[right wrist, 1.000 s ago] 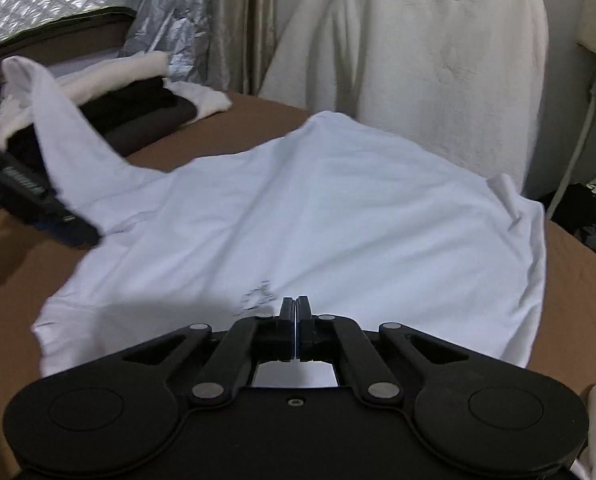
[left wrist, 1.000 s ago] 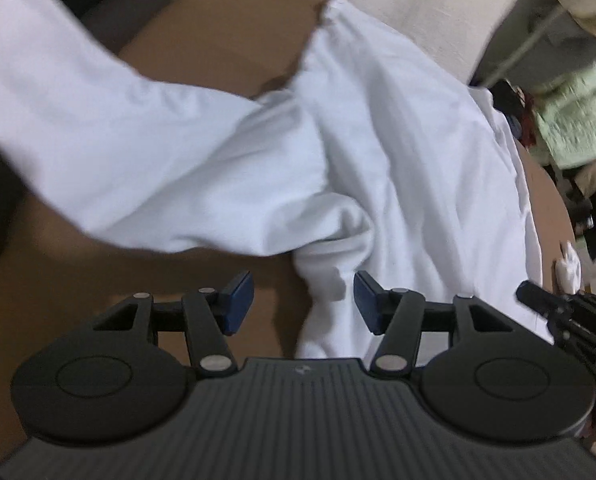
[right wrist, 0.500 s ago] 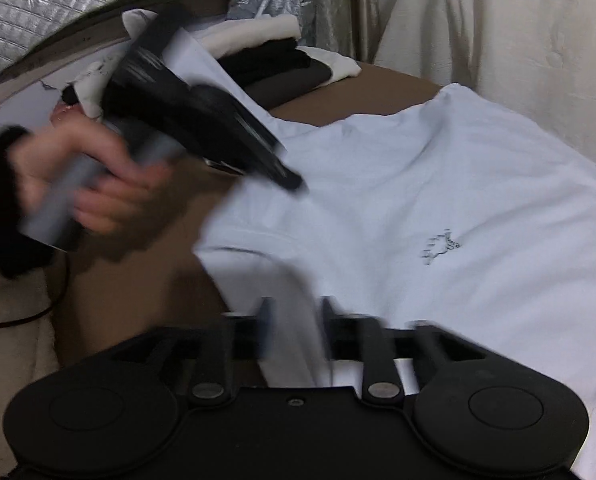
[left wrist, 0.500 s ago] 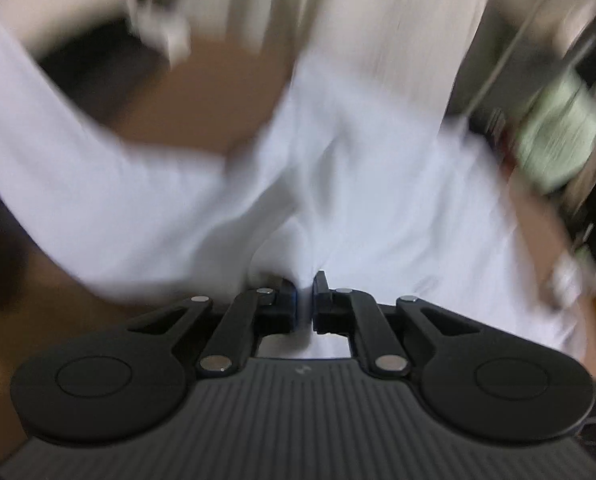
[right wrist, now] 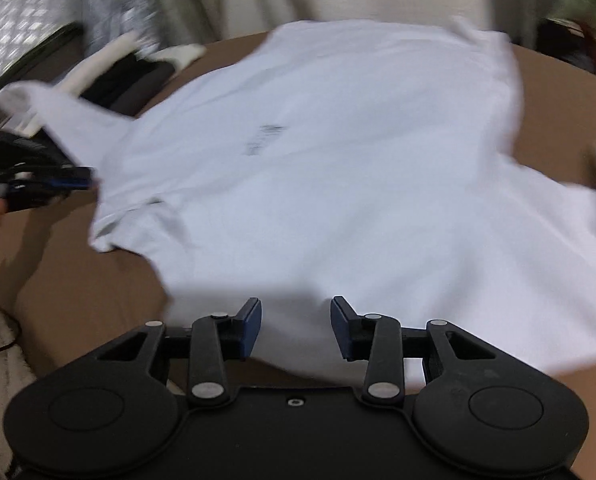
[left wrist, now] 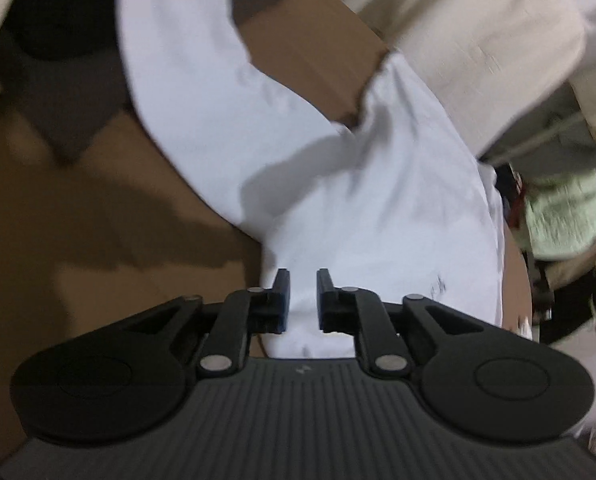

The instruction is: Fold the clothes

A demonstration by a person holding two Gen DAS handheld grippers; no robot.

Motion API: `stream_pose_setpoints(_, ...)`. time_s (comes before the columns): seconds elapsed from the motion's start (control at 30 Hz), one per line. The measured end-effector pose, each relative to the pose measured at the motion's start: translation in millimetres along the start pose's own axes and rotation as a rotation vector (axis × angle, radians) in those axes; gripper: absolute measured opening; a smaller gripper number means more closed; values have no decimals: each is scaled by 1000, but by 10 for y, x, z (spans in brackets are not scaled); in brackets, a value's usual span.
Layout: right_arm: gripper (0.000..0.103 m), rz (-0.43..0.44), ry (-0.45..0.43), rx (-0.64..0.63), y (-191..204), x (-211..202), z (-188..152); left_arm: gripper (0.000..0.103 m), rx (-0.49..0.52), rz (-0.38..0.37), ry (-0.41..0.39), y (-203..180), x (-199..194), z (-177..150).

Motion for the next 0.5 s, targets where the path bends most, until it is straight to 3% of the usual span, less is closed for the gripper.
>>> stream_pose_setpoints(0.2,44,-50,-46,248,-637,-305,-271,13,155,-63,86,-386,231,-251)
stream_pose_setpoints(0.23,44,-38,-49,284,-699,-316,-317,24,185,-70,97,-503,310,-301)
stream_pose_setpoints(0.33,51,80,-86,425,-820,-235,-378,30,101,-126,196,-709,596,-566)
stream_pose_setpoints(0.43,51,206,-113,555,-890,-71,-346,30,223,-76,212,-962,748,-768)
stream_pose_setpoints(0.5,48,222,-142,585,-918,41,-270,32,335,-15,189,-1099,726,-845)
Point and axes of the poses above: each gripper's, at about its wrist camera, not at the fingertips, and x roughly the way its jaws point, y to its left, z to its top, the point moved 5 cm from there along x, roughly the way its jaws point, and after that the axes turned 6 degrees about x, right-handed, at the moved point
